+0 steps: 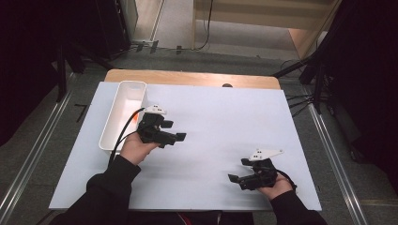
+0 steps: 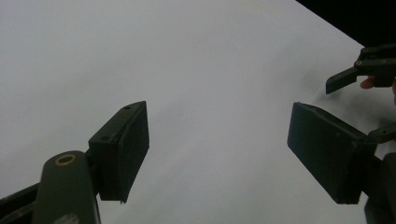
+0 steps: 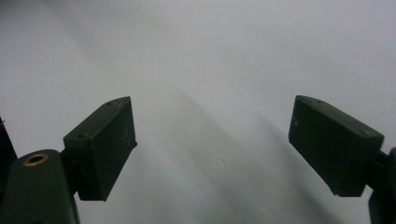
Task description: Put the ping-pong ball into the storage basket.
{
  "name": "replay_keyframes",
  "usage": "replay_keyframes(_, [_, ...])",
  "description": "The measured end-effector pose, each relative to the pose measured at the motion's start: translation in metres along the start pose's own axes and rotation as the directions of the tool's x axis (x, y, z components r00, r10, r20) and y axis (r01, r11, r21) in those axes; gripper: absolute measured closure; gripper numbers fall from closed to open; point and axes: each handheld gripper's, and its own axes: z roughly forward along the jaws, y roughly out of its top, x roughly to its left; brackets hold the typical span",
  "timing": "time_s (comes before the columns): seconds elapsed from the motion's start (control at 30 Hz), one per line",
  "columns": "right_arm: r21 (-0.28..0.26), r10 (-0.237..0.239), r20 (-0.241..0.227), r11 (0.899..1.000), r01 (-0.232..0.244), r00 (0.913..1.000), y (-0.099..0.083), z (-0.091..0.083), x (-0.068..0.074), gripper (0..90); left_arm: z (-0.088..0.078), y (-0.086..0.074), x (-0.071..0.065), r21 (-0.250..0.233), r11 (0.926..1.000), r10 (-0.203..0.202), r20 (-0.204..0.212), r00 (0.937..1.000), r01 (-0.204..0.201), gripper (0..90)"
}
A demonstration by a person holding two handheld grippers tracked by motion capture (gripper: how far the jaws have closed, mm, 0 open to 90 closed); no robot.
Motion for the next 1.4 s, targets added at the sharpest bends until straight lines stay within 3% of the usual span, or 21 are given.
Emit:
replay_keyframes(0.37, [-0.001,-0.022,0.004,1.000,0.022,0.9997,0.000,0.000,0.000,13.7,0.009,-0.009,-0.003,0.019,0.9998,0.000,-0.013,0.9999,0.000,21.2])
replay_keyframes(0.63, [0.001,-0.025,0.001,1.000,0.025,0.9997,0.000,0.000,0.001,13.6,0.010,-0.016,-0.006,0.023,0.9995,0.022,0.012,0.9997,-0.023,21.1])
replay_keyframes(1.03, [0.001,-0.030,0.000,1.000,0.030,0.9996,0.000,0.000,0.002,13.7,-0.002,-0.029,-0.012,0.015,0.9957,0.090,0.075,0.9931,-0.091,21.1])
replay_keyframes(1.4, [0.000,-0.021,0.001,1.000,0.021,0.9998,0.000,0.000,0.002,13.7,-0.009,-0.039,-0.016,0.013,0.9903,0.137,0.075,0.9877,-0.139,21.1])
